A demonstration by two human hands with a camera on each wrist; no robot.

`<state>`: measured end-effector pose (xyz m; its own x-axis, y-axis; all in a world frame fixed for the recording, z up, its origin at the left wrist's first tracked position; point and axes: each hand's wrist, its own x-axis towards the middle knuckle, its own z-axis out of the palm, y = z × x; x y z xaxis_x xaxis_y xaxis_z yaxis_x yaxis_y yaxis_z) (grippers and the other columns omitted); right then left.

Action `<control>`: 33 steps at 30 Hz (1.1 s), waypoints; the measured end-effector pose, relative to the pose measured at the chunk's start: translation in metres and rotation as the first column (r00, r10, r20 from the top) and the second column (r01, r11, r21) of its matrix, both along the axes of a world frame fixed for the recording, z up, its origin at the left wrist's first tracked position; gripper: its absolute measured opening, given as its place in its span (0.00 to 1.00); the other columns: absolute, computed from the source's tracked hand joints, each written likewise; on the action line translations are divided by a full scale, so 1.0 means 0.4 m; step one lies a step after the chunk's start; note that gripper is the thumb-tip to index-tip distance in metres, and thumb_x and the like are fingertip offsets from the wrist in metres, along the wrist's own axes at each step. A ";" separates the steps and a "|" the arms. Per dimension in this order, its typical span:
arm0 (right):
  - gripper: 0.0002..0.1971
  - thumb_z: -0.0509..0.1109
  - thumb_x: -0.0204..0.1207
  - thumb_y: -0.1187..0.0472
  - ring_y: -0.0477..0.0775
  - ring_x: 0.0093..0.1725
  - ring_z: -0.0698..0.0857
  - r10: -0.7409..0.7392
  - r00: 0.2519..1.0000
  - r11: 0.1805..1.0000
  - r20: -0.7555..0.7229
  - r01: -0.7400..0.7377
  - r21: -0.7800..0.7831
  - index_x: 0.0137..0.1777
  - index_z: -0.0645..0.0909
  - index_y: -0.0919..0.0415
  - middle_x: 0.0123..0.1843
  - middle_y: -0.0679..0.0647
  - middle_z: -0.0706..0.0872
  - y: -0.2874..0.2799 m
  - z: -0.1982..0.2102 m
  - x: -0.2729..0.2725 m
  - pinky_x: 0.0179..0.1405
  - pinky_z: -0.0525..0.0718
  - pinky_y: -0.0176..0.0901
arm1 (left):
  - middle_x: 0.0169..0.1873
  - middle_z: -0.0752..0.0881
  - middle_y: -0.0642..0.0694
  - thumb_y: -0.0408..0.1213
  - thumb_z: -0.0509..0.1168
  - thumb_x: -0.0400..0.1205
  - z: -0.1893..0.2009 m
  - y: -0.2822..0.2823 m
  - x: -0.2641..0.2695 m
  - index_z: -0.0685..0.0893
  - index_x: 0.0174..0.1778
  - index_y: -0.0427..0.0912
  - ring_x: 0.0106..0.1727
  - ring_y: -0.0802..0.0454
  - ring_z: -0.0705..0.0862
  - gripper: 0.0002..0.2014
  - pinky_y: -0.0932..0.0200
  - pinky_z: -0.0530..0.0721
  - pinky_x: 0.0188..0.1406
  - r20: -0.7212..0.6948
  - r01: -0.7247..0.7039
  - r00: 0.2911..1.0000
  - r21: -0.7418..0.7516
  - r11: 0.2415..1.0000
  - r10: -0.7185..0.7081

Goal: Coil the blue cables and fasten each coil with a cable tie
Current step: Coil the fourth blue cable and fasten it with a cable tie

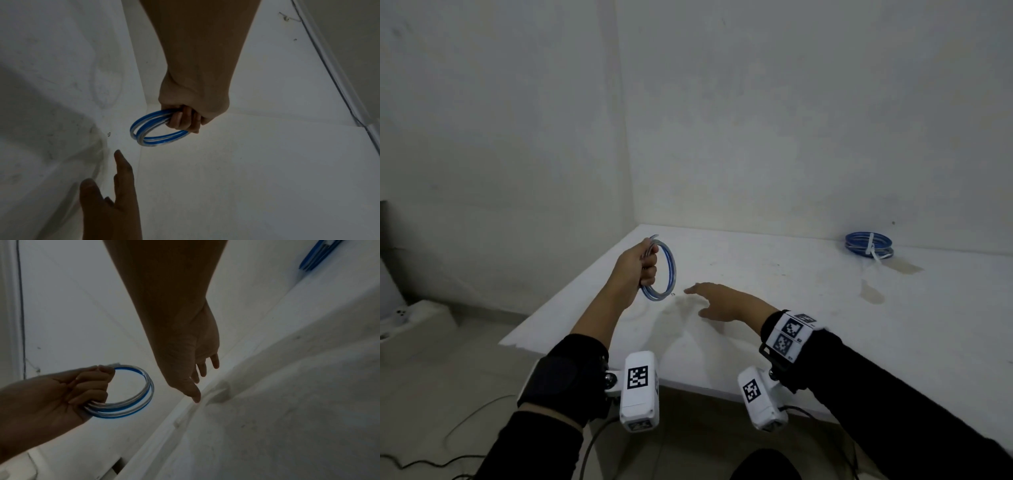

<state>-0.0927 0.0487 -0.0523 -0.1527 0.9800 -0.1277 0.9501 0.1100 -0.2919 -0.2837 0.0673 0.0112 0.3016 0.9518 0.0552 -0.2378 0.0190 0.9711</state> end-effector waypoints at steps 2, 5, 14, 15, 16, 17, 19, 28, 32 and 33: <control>0.32 0.62 0.83 0.61 0.55 0.85 0.57 0.014 0.999 1.000 0.035 -0.013 -0.018 0.85 0.55 0.50 0.87 0.52 0.56 0.019 -0.004 -0.023 0.83 0.56 0.52 | 0.13 0.64 0.56 0.43 0.53 0.87 -0.006 0.001 0.000 0.74 0.35 0.42 0.13 0.61 0.59 0.16 0.69 0.57 0.12 -0.012 0.001 1.000 -0.007 1.000 -0.001; 0.30 0.58 0.84 0.62 0.57 0.84 0.61 0.045 0.995 0.999 0.091 -0.043 -0.028 0.85 0.54 0.49 0.86 0.53 0.58 0.042 -0.014 -0.055 0.81 0.60 0.53 | 0.14 0.64 0.56 0.43 0.52 0.88 -0.017 0.000 0.001 0.74 0.36 0.42 0.14 0.61 0.59 0.17 0.69 0.57 0.12 -0.030 0.019 0.999 -0.018 1.000 -0.019; 0.07 0.73 0.73 0.57 0.48 0.51 0.86 -0.031 0.999 0.964 -0.034 0.039 0.264 0.48 0.91 0.50 0.51 0.45 0.90 0.017 -0.013 0.027 0.45 0.79 0.38 | 0.16 0.63 0.56 0.44 0.52 0.88 -0.029 -0.001 0.024 0.74 0.37 0.41 0.15 0.61 0.58 0.16 0.68 0.57 0.15 -0.006 0.100 0.995 0.000 0.995 -0.100; 0.07 0.73 0.72 0.59 0.48 0.50 0.86 -0.050 0.998 0.961 -0.033 0.057 0.270 0.47 0.91 0.51 0.49 0.46 0.90 0.006 -0.004 0.046 0.44 0.80 0.38 | 0.16 0.63 0.56 0.44 0.52 0.88 -0.029 0.000 0.032 0.74 0.37 0.41 0.15 0.61 0.58 0.16 0.68 0.57 0.15 -0.005 0.111 0.994 0.007 0.994 -0.111; 0.07 0.72 0.72 0.60 0.49 0.48 0.87 -0.078 0.995 0.953 -0.057 0.091 0.288 0.46 0.90 0.51 0.48 0.47 0.90 -0.003 0.006 0.067 0.45 0.82 0.40 | 0.16 0.63 0.56 0.44 0.52 0.88 -0.028 0.001 0.042 0.74 0.37 0.41 0.15 0.61 0.58 0.16 0.68 0.57 0.15 -0.008 0.119 0.993 0.012 0.993 -0.119; 0.07 0.71 0.70 0.62 0.49 0.45 0.87 -0.114 0.986 0.936 -0.122 0.148 0.319 0.45 0.89 0.52 0.46 0.48 0.90 -0.013 0.018 0.089 0.45 0.84 0.42 | 0.15 0.63 0.56 0.44 0.52 0.88 -0.027 0.002 0.053 0.74 0.37 0.41 0.15 0.60 0.58 0.16 0.68 0.57 0.15 -0.013 0.125 0.992 0.012 0.992 -0.125; 0.06 0.71 0.67 0.64 0.49 0.39 0.86 -0.160 0.928 0.859 -0.337 0.299 0.416 0.42 0.85 0.54 0.42 0.49 0.89 -0.034 0.048 0.132 0.44 0.86 0.45 | 0.15 0.63 0.56 0.43 0.51 0.88 -0.025 0.000 0.082 0.74 0.37 0.41 0.16 0.60 0.58 0.17 0.68 0.57 0.15 -0.018 0.123 0.992 0.007 0.992 -0.123; 0.08 0.71 0.73 0.69 0.59 0.36 0.91 0.081 0.485 0.570 -0.871 0.694 0.440 0.41 0.73 0.65 0.40 0.63 0.84 -0.184 0.158 0.212 0.37 0.92 0.49 | 0.16 0.67 0.55 0.37 0.48 0.88 -0.004 -0.047 0.264 0.76 0.37 0.39 0.16 0.60 0.60 0.17 0.68 0.60 0.16 0.038 0.190 0.981 0.026 0.981 -0.191; 0.13 0.71 0.75 0.67 0.55 0.38 0.93 0.082 0.447 0.530 -0.891 0.737 0.419 0.35 0.68 0.58 0.34 0.55 0.87 -0.218 0.140 0.232 0.41 0.88 0.48 | 0.19 0.67 0.54 0.39 0.49 0.89 0.006 -0.082 0.349 0.67 0.33 0.43 0.18 0.60 0.60 0.17 0.67 0.61 0.19 0.008 0.252 0.967 0.122 0.960 -0.255; 0.14 0.71 0.74 0.66 0.55 0.40 0.93 0.075 0.432 0.517 -0.899 0.753 0.406 0.34 0.68 0.57 0.34 0.53 0.86 -0.223 0.134 0.235 0.40 0.85 0.48 | 0.20 0.67 0.53 0.39 0.48 0.89 0.007 -0.089 0.367 0.66 0.33 0.43 0.19 0.59 0.61 0.17 0.67 0.62 0.20 0.000 0.272 0.961 0.149 0.951 -0.275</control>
<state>0.0012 -0.0406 0.0014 0.6089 0.6044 0.5137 0.3489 0.3775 -0.8578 -0.1367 0.0316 0.0142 0.5466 0.8141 0.1961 -0.2633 -0.0553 0.9631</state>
